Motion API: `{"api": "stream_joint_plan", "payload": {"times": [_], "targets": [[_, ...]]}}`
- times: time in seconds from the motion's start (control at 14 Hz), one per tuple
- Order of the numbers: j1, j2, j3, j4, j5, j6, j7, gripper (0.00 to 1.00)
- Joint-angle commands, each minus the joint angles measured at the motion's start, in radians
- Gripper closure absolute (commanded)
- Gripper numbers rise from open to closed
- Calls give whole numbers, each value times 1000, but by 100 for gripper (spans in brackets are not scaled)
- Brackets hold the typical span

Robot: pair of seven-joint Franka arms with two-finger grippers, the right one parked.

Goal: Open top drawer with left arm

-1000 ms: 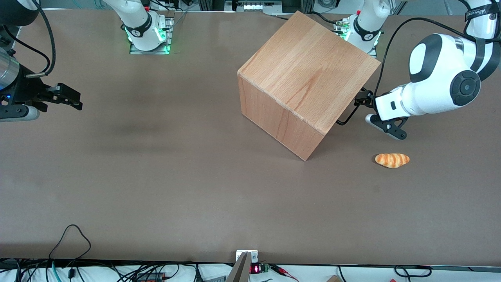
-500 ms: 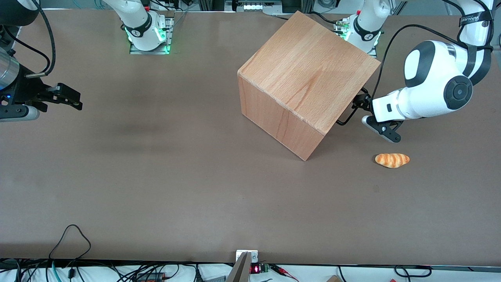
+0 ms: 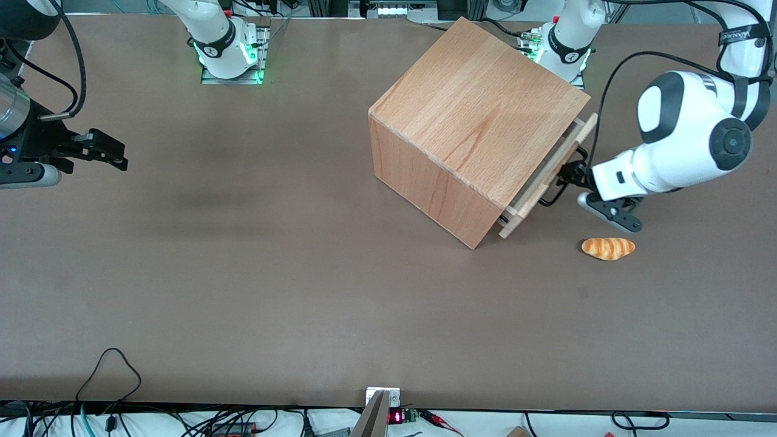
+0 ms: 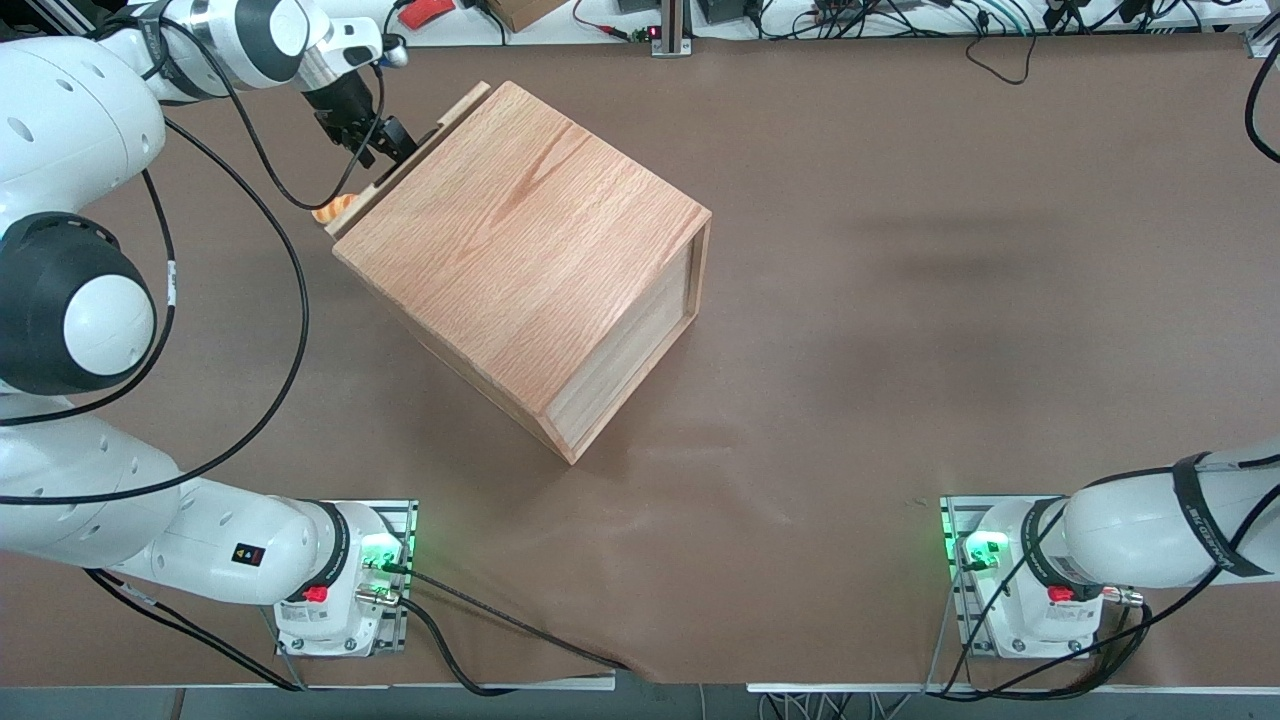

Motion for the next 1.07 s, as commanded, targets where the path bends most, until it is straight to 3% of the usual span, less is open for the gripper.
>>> {"api": "stream_joint_plan", "payload": {"times": [0.0, 0.29, 0.5, 1.0], "targets": [[3, 41, 65, -6, -12, 103, 32, 0], [3, 92, 164, 2, 44, 324, 134, 0], [3, 132, 230, 9, 43, 396, 162, 0], [3, 115, 261, 98, 32, 343, 153, 0]]}}
